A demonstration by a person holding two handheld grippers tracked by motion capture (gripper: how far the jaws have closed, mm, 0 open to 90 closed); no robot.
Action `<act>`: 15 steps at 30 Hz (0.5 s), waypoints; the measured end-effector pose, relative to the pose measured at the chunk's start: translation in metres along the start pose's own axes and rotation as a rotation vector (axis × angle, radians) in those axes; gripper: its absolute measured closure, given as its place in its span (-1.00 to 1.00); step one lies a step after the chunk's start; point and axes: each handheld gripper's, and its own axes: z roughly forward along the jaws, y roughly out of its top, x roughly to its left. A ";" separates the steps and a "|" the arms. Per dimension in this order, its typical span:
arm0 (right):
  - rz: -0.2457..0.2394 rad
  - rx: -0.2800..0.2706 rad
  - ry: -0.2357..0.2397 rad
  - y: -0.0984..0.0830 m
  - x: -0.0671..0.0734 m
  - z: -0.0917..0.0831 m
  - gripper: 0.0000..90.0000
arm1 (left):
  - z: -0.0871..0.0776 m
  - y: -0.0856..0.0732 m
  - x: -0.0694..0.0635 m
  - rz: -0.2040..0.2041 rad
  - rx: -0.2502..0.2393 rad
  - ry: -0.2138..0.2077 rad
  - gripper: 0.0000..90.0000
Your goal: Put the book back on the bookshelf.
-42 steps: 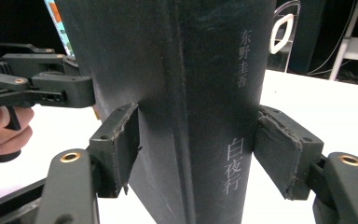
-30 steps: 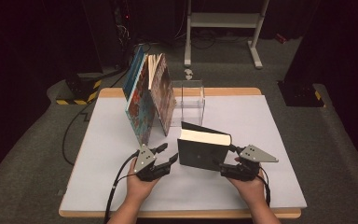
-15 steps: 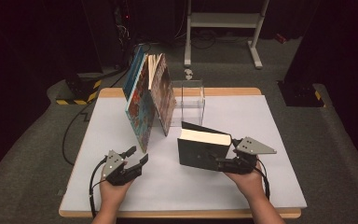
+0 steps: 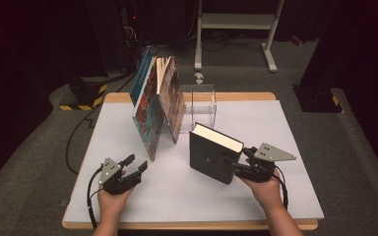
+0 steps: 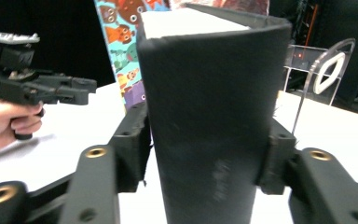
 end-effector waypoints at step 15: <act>-0.008 -0.018 -0.134 0.005 0.014 -0.002 0.20 | 0.000 -0.003 0.005 -0.014 0.011 0.006 -0.08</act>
